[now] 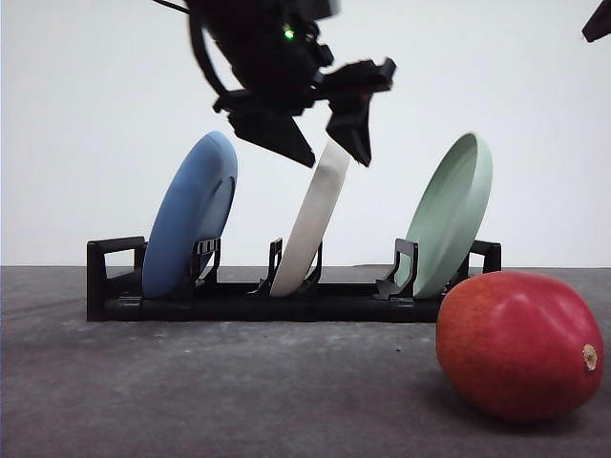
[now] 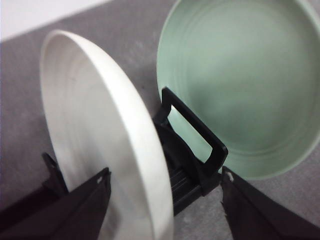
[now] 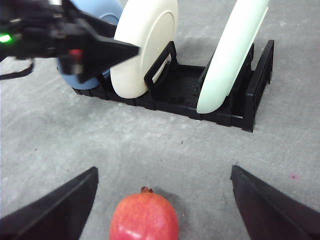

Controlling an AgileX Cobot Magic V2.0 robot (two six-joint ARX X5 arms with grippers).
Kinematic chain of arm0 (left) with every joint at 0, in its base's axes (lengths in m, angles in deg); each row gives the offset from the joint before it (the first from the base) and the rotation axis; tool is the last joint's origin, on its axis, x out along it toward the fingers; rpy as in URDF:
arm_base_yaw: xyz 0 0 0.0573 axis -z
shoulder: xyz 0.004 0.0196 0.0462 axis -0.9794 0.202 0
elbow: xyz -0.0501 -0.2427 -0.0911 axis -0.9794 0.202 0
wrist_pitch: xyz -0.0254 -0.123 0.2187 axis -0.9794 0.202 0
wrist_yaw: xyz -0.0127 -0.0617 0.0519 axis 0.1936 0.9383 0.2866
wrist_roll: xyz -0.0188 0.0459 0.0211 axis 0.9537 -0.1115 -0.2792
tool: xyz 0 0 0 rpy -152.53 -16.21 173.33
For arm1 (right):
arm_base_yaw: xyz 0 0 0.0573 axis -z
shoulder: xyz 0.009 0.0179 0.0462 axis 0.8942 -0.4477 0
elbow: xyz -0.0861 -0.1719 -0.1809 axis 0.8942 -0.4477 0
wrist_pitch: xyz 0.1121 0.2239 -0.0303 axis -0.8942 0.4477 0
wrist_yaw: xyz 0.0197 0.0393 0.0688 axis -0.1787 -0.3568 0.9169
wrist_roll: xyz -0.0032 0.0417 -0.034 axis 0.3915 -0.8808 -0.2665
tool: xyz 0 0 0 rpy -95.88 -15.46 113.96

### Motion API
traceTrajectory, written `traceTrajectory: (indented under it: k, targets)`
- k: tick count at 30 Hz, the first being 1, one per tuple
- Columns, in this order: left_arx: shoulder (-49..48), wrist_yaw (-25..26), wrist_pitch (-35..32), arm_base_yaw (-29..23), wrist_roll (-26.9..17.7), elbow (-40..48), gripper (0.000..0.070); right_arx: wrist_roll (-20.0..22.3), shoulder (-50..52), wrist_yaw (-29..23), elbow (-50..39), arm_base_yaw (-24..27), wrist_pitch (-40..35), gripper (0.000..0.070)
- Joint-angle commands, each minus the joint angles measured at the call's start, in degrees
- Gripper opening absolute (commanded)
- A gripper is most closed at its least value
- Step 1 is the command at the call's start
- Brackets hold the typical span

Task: Place pomegranate in white plate

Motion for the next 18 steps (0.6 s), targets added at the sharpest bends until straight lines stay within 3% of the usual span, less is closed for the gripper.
traceTrajectory:
  k: [1,3,10,15,18]
  targets:
    - [2.1,-0.4,1.5,0.4,2.0,-3.1,0.0416,-0.8,-0.2,0.1,1.1,-0.3,-0.5,0.0534]
    - [3.0,-0.5,1.6,0.3,2.5,-4.1,0.0414,-0.8,-0.2,0.1,1.1,-0.3,-0.6,0.0534]
    - [3.2,-0.5,1.6,0.3,3.2,-4.2,0.0250,-0.8,-0.2,0.1,1.1,-0.3,-0.6,0.0534]
    - [3.2,-0.5,1.7,0.4,3.4,-4.2,0.0022,-0.8,-0.2,0.1,1.1,-0.3,-0.5,0.0534]
    - [3.2,-0.5,1.7,0.4,4.0,-4.2,0.0001,-0.8,-0.2,0.2,1.1,-0.3,-0.5,0.0534]
